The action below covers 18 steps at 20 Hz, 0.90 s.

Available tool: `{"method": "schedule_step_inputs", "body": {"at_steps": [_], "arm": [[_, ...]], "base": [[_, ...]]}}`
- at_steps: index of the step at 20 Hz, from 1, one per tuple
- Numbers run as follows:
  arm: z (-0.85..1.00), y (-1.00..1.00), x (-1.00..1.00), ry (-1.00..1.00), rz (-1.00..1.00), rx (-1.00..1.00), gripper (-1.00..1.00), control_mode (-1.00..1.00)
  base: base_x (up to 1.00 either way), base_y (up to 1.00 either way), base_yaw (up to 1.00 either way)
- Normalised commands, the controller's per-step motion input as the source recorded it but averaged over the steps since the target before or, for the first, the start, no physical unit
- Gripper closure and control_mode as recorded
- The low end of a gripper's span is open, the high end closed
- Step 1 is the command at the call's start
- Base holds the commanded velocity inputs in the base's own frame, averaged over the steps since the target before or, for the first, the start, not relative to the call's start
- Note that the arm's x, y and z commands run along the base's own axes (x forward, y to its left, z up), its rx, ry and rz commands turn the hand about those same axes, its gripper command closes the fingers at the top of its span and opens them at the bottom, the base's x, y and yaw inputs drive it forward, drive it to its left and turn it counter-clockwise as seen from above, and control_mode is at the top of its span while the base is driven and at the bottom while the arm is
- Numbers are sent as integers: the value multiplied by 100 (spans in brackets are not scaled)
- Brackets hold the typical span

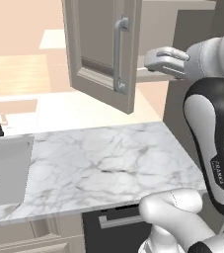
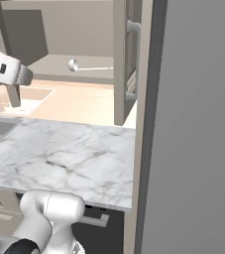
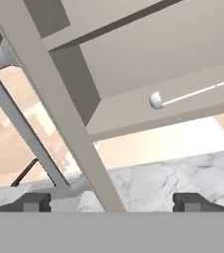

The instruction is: Open the cabinet and move the ladle to the pot. Then close the cabinet.

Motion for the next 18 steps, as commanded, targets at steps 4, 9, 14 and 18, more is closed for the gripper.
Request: {"method": "schedule_step_inputs", "body": {"at_steps": [4, 9, 14, 18], "arm": [[-18, -40, 17, 0, 4, 11, -100, -100], [-38, -1, 24, 0, 2, 6, -100, -100], [-31, 0, 74, 0, 5, 8, -100, -100], [-13, 0, 84, 4, 6, 13, -100, -100]], "base": [[0, 0, 0], [0, 0, 0], [0, 0, 0], [0, 0, 0]]}}
